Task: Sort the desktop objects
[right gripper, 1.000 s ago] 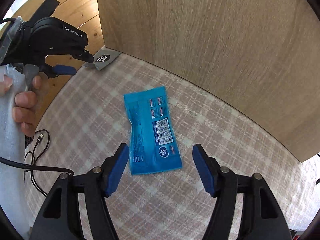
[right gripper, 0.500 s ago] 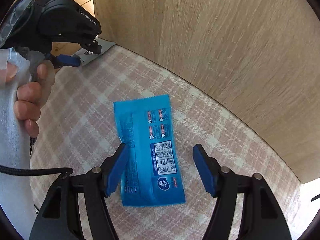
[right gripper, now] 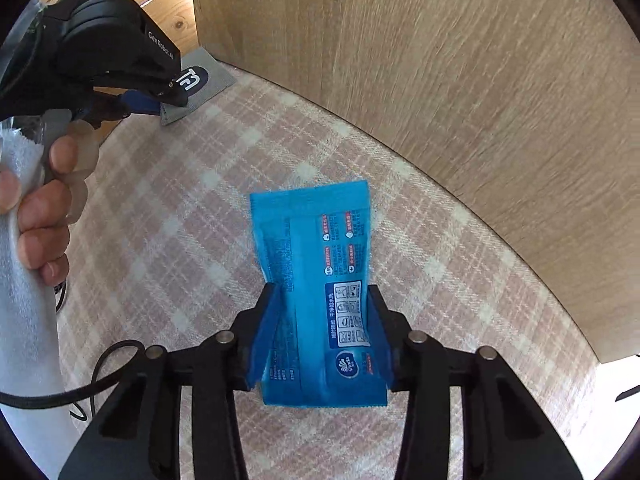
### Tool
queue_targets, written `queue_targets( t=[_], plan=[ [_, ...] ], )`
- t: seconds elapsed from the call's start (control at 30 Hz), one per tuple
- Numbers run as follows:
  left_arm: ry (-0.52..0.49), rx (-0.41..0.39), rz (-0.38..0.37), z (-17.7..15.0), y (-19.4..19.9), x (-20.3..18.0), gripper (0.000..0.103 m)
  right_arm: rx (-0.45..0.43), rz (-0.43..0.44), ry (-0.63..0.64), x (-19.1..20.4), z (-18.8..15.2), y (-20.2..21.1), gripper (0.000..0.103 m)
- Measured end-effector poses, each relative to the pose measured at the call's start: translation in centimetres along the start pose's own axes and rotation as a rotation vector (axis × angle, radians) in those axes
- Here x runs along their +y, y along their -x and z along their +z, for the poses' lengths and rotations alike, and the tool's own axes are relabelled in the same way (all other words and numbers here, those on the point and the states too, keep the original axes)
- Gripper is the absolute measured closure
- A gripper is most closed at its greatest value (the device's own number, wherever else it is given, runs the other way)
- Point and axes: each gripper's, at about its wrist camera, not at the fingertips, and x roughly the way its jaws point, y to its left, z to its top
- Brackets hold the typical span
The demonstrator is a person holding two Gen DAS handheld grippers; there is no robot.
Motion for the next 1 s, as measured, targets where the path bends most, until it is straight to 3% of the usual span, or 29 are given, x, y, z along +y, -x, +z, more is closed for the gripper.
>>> queue_targets(
  t=[0.13, 0.33, 0.47, 0.6, 0.87, 1.0],
  plan=[
    [-0.034, 0.016, -0.02, -2.3, 0.7, 0.2, 0.09, 0.004, 0.011, -0.03, -0.5, -0.8, 0.4, 0.074],
    [-0.149, 0.037, -0.035, -7.9, 2.2, -0.5, 0.103, 0.004, 0.037, -0.121, -2.7, -3.4, 1.5, 0.08],
    [-0.216, 0.041, -0.063, -11.8, 3.4, -1.0, 0.103, -0.008, 0.036, -0.18, -4.3, -5.7, 2.4, 0.083],
    [-0.203, 0.069, -0.116, -14.4, 4.4, -0.3, 0.103, -0.012, 0.027, -0.235, -5.5, -8.0, 3.4, 0.089],
    [-0.134, -0.009, -0.141, -13.3, 8.3, 3.5, 0.103, -0.03, 0.011, -0.31, -7.0, -13.6, 5.5, 0.095],
    [-0.094, 0.0, -0.156, -10.9, 8.8, 4.6, 0.103, -0.037, 0.016, -0.327, -7.3, -13.8, 5.8, 0.095]
  ],
)
